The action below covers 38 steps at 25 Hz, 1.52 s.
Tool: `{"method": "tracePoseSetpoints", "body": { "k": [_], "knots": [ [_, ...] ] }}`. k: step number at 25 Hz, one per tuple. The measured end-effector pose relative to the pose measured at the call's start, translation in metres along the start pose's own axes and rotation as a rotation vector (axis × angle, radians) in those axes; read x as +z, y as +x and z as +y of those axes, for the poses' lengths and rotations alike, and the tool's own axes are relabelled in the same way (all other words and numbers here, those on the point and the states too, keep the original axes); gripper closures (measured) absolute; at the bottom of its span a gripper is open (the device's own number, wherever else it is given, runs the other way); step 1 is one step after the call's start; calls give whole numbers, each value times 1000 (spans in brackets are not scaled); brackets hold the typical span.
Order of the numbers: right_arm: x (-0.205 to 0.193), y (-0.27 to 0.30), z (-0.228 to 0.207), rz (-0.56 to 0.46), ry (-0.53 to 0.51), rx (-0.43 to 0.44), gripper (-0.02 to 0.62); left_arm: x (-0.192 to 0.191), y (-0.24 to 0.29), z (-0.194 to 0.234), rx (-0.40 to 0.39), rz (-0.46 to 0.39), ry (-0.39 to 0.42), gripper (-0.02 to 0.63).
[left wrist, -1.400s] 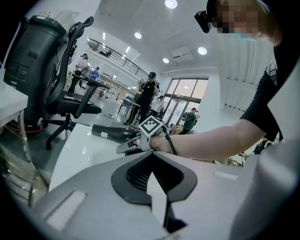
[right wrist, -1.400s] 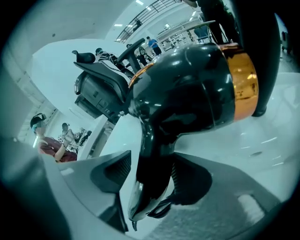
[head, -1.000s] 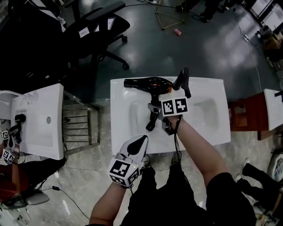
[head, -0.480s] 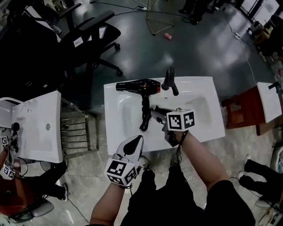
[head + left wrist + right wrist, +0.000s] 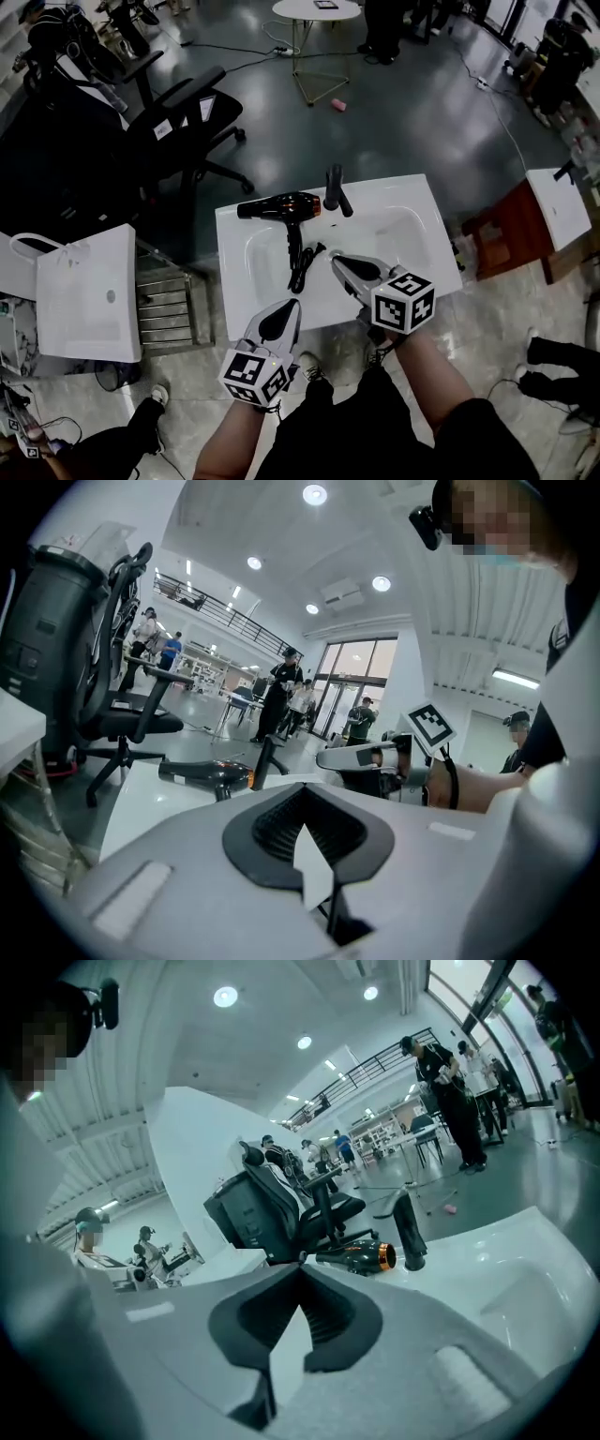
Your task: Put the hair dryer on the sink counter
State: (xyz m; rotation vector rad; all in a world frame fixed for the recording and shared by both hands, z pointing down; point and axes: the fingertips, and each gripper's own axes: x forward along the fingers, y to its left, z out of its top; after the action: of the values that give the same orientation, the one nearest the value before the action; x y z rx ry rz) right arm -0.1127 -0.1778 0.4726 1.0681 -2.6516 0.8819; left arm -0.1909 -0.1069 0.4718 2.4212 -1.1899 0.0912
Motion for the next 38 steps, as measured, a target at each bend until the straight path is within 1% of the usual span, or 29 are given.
{"method": "tracePoseSetpoints", "body": {
  "k": [2, 7, 12, 18, 23, 30, 34, 38],
  "knots": [
    [5, -15, 11, -23, -31, 2, 594, 10, -3, -9, -1, -13, 14, 603],
    [17, -51, 39, -72, -91, 33, 594, 27, -9, -29, 35, -40, 14, 603],
    [26, -84, 44, -85, -147, 74, 594, 33, -7, -53, 74, -58, 26, 603],
    [24, -113, 44, -63, -166, 143, 594, 32, 1, -81, 126, -76, 27, 603],
    [19, -129, 42, -31, -204, 190, 594, 27, 9, -103, 153, -76, 26, 603],
    [4, -144, 41, -2, -243, 239, 594, 21, 11, -126, 186, -91, 34, 603],
    [-7, -148, 40, 32, -262, 265, 594, 14, 13, -135, 205, -87, 22, 603],
    [-13, -153, 35, 50, -257, 283, 594, 7, 17, -142, 223, -85, 6, 603]
  ]
}}
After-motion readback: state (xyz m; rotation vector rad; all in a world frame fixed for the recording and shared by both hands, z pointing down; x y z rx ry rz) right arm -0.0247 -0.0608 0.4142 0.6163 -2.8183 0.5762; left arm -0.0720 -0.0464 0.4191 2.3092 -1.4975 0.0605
